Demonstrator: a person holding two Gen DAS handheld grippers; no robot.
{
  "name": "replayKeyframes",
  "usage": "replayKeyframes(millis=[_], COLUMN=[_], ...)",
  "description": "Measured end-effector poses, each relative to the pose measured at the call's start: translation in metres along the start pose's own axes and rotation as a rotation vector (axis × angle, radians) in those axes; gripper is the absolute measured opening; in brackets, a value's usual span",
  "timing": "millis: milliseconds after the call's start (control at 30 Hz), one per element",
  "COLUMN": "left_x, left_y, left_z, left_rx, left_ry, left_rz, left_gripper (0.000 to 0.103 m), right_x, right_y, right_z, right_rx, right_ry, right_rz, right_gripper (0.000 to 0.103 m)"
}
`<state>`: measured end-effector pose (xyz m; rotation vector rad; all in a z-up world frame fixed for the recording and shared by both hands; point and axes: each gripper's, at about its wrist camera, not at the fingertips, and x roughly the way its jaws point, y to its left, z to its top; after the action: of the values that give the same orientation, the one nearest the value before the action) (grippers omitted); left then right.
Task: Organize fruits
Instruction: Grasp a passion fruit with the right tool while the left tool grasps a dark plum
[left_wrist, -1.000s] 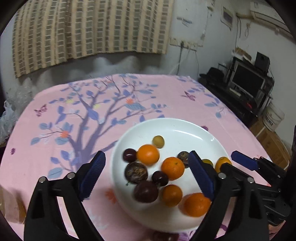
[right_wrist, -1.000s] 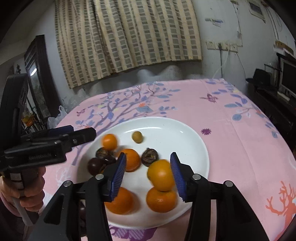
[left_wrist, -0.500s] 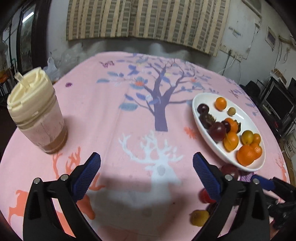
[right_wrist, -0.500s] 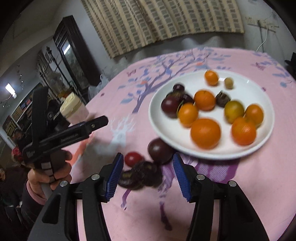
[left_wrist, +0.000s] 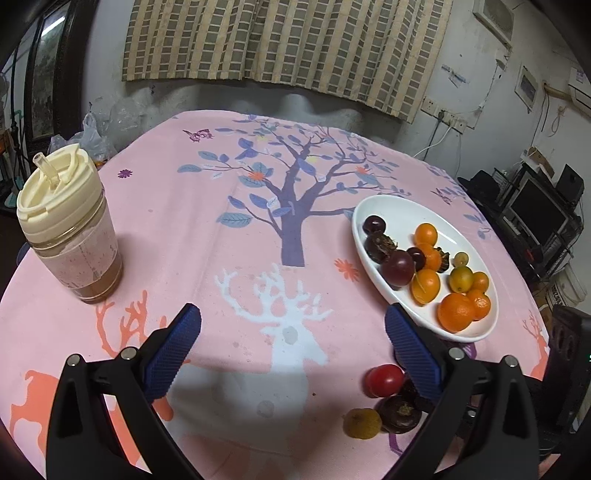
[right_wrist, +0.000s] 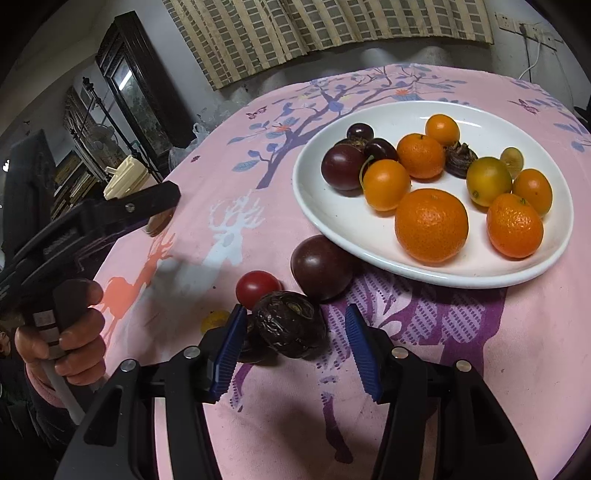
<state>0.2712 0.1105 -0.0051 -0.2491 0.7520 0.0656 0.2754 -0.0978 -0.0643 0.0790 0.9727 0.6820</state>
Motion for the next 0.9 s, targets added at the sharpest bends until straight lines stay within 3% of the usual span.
replayKeyframes(millis=[167,400,467,600,633,667,733,833,900], left_x=[-0.003,-0.003,-0.003,-0.007,-0.009,-0.011,-0.012,-0.01,-0.007], left_y=[-0.002,-0.002,-0.004,-0.029,-0.038,-0.045,-0.063,-0.083,-0.089], left_z=[0.0,-0.001,-0.002,-0.013,-0.019,-0.024,-0.038,-0.058,-0.067], left_rx=[0.004,0.013,0.042,0.201,0.256,0.299,0.401,0.51,0.542], left_ry=[-0.008,0.016,0.033,0.082,0.092,0.096,0.123,0.159,0.174], left_rz=[-0.003,-0.015,-0.042,-0.151,-0.181,-0.197,-0.23,-0.256,-0.253], left_gripper=[0.098,0.098,0.098,0.098,0.092,0.077,0.066,0.053,0.052], right_x=[0.004,-0.003,-0.013,-0.038,-0.044,-0.047,-0.053,-0.056,-0.057], right_y=[0.001,-0.003,-0.007,-0.02,-0.025,-0.029,-0.039,-0.048,-0.048], right_z=[0.0,0.0,0.003,0.006,0.007,0.007,0.007,0.008,0.008], right_rx=[-0.003,0.014,0.035,0.072,0.095,0.112,0.148,0.178,0.174], right_ry=[0.004,-0.001,-0.031,-0.12,-0.137,-0.147,-0.167,-0.179,-0.186], right_rz=[0.026,0.042,0.058,0.035,0.037,0.036,0.026,0.019,0.013], right_gripper=[0.042,0.04,0.039,0.04,0.04,0.04,0.04,0.04,0.04])
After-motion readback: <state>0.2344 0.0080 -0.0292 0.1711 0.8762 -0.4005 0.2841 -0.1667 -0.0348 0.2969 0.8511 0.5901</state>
